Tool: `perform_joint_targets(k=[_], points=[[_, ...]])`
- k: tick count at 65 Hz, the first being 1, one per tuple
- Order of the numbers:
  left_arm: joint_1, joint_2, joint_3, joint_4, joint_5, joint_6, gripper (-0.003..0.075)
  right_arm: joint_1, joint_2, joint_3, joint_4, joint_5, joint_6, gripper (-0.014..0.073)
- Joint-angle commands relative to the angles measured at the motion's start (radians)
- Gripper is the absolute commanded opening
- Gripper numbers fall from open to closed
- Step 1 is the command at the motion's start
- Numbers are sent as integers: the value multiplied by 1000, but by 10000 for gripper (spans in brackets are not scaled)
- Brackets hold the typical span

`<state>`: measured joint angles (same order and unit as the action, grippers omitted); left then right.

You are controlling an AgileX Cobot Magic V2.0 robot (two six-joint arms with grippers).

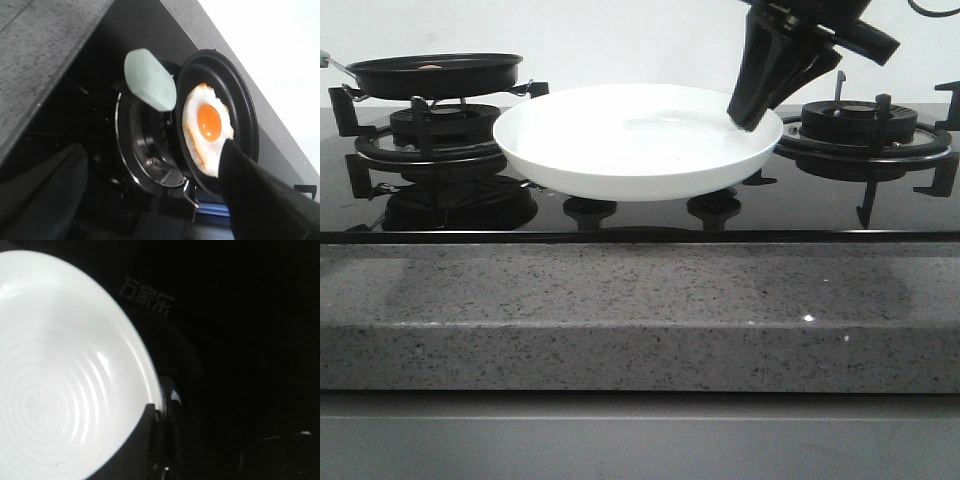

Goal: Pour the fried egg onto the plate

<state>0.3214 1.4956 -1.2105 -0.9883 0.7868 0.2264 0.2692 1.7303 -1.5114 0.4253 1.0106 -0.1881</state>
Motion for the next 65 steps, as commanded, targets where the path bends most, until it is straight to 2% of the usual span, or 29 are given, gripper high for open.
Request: perform_joint_targets(k=[1, 24, 34, 38, 47, 53, 65], points=[[3, 35, -88, -103, 24, 48, 537, -2, -56, -25, 36, -26, -11, -67], [-9, 256, -271, -199, 86, 53, 537, -2, -56, -25, 36, -26, -11, -67], [-9, 300, -285, -218, 114, 53, 533, -2, -56, -25, 36, -26, -11, -67], [-9, 304, -285, -218, 118, 53, 507, -2, -56, -25, 36, -26, -11, -67], [-9, 304, -285, -218, 130, 53, 368, -2, -56, -25, 36, -26, -11, -67], [-9, 304, -285, -218, 131, 53, 223, -2, -56, -25, 36, -26, -11, -67], [-9, 304, -285, -218, 131, 53, 12, -2, -56, -25, 36, -26, -11, -67]])
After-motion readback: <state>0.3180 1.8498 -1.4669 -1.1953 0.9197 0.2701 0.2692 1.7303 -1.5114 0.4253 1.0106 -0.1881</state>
